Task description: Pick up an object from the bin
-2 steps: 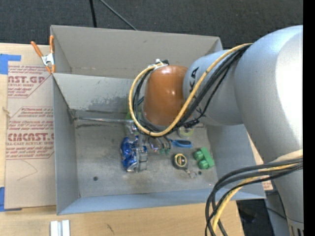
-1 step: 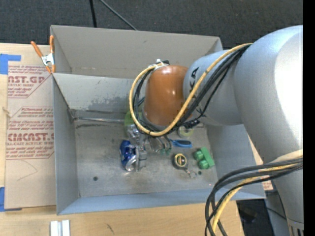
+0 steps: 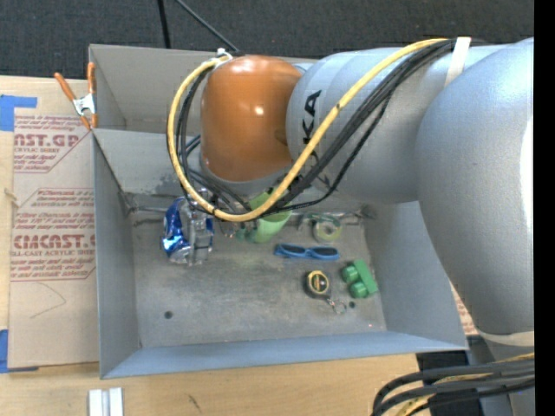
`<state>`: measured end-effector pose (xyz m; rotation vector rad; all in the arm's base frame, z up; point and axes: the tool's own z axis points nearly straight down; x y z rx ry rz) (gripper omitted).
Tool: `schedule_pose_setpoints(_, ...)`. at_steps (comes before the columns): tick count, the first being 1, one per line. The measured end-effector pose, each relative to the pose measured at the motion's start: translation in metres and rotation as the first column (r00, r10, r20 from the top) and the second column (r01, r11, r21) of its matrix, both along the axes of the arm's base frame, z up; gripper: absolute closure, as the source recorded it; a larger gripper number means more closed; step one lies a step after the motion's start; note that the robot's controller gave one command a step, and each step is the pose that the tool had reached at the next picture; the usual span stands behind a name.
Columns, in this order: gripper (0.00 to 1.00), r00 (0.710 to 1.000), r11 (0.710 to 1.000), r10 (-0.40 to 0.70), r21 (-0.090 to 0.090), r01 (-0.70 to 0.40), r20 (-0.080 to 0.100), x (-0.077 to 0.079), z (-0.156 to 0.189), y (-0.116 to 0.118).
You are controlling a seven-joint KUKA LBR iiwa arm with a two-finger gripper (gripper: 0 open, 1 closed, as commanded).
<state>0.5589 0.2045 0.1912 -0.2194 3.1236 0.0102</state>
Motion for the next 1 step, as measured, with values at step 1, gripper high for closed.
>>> schedule_pose_setpoints(1, 1.00, 1.000, 1.000, 0.008, -0.004, -0.008, 0.002, 0.0140, 0.1077, -0.0053)
